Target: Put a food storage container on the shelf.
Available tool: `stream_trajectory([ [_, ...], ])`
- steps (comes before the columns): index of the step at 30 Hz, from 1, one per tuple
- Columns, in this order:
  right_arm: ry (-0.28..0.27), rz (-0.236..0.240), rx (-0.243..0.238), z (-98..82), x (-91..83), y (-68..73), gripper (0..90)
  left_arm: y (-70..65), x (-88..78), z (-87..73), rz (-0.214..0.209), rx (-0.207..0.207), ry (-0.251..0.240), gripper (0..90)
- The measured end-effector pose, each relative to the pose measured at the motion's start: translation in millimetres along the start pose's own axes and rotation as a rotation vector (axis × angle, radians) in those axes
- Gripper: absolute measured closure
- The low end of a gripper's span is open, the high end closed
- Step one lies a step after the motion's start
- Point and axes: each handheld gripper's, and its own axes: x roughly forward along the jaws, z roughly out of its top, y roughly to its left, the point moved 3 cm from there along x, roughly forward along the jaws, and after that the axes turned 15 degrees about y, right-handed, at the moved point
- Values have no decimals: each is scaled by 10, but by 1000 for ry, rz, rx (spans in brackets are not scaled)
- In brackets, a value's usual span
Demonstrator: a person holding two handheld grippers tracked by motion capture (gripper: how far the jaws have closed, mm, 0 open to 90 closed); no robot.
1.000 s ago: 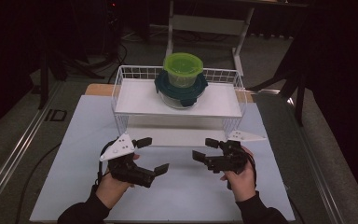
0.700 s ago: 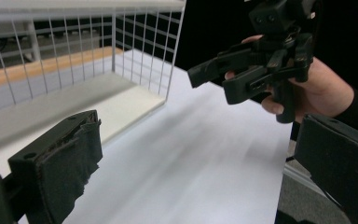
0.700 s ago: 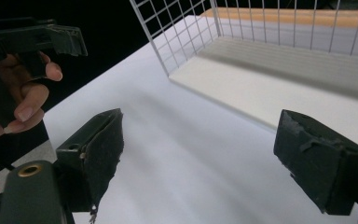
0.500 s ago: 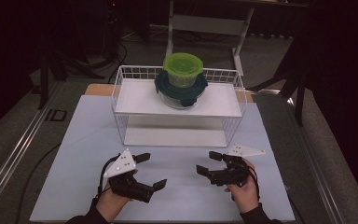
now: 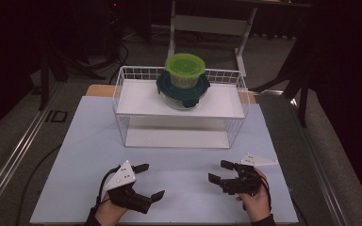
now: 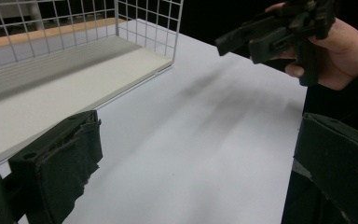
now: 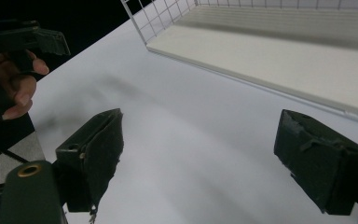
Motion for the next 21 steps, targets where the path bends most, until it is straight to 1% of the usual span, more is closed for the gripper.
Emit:
stream_trajectory([
  [3,11,-4,4,-63,-18,-10,150,16,-5,-20,4,-2,-5,6],
  [7,12,-12,11,-148,-58,-27,150,36,-15,-46,21,2,-8,6],
  [11,16,-25,30,-226,-84,-68,150,56,-32,-65,35,1,-18,6],
  [13,20,-32,32,-253,-80,-92,150,66,-34,-81,39,1,-17,5],
  [15,23,-40,33,-263,-73,-118,150,76,-30,-95,42,-4,-17,6],
  [20,14,-42,39,-258,-84,-136,150,91,-18,-114,40,-8,-20,6],
  [21,14,-42,39,-258,-85,-136,150,92,-12,-118,41,-6,-14,6],
])
